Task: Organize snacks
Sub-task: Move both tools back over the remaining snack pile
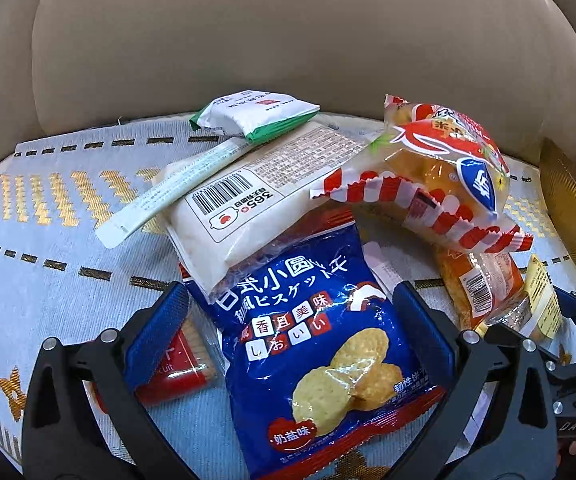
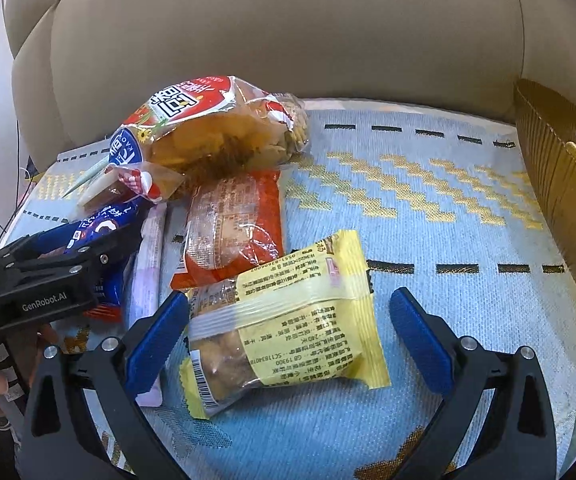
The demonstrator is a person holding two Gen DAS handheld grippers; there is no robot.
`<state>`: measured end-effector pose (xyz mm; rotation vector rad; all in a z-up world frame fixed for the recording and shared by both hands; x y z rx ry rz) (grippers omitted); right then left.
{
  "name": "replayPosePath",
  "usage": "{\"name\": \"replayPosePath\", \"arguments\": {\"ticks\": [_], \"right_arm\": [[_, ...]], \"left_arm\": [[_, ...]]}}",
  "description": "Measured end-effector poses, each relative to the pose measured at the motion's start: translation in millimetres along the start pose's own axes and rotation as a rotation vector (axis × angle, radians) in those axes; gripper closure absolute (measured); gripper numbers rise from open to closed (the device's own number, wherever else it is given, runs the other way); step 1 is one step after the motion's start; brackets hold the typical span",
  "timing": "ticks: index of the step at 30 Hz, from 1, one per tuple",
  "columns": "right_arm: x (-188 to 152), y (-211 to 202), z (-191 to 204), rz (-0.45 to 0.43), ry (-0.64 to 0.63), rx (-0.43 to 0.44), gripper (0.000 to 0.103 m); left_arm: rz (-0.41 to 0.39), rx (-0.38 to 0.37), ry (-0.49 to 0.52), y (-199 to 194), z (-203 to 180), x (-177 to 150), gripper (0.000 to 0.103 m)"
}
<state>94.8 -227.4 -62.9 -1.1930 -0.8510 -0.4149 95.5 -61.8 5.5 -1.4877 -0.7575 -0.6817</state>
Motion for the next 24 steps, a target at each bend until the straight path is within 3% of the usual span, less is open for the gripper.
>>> {"name": "replayPosePath", "arguments": {"ticks": [24], "right_arm": [[-1.1, 4.3, 5.6, 0.008, -0.027, -0.019, 0.005]], "left_arm": [[0.003, 0.01, 0.006, -0.5, 2.1, -0.9, 0.003]]}}
Point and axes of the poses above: each gripper's, at about its wrist camera, not at the fingertips, and y roughly the way its jaws point, z to its left, x to its top, the point moved 2 cm from there along y, roughly the way its jaws point, and after that the axes turned 11 degrees about -z, right-handed, at the moved point
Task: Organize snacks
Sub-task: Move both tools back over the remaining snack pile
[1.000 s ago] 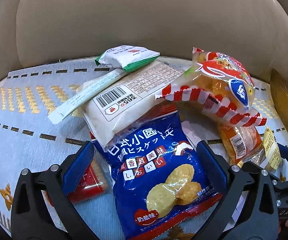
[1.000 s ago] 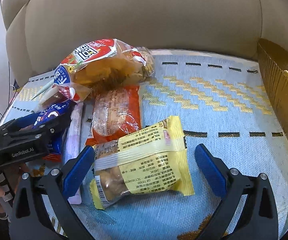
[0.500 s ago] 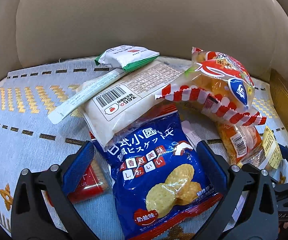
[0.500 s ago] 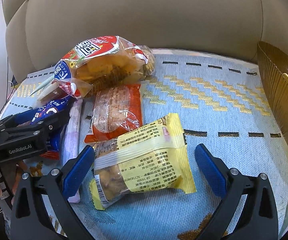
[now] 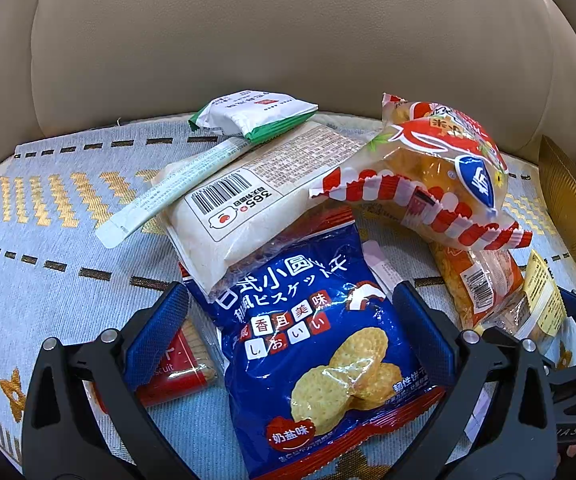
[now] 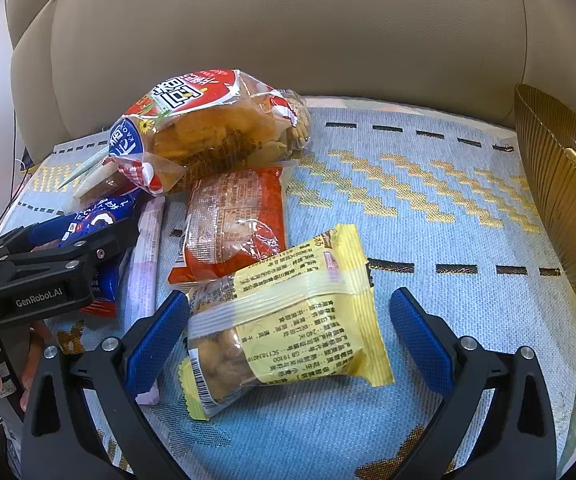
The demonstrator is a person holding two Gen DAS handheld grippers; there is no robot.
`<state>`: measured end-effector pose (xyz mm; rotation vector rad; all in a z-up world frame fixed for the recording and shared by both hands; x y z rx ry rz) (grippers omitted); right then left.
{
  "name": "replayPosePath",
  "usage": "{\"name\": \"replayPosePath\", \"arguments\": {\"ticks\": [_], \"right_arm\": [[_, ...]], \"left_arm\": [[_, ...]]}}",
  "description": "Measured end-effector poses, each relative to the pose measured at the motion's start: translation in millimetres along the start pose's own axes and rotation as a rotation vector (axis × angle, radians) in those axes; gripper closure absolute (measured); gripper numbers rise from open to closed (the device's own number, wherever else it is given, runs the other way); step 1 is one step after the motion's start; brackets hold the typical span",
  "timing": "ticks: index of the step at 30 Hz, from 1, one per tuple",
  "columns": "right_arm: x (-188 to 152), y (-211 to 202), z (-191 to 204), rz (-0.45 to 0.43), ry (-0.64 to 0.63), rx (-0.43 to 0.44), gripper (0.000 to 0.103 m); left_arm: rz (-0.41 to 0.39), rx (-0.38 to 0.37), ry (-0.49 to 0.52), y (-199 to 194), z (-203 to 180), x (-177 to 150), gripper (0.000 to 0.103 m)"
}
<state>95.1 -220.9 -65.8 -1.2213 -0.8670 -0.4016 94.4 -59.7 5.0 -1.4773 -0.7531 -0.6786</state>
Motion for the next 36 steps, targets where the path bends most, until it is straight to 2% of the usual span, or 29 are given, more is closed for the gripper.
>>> {"name": "replayPosePath", "arguments": {"ticks": [36], "right_arm": [[-0.9, 0.0, 1.2, 0.001, -0.005, -0.003, 0.005]], "left_arm": [[0.006, 0.01, 0.006, -1.1, -1.8, 1.0, 0.003]]}}
Point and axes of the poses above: each gripper's, at about its wrist camera, not at the fingertips, and y roughly the way its jaws point, z to its left, x to its top, the point moved 2 cm from there along y, roughly the way its jaws point, and after that the axes turned 11 degrees about -z, right-handed, at the moved point
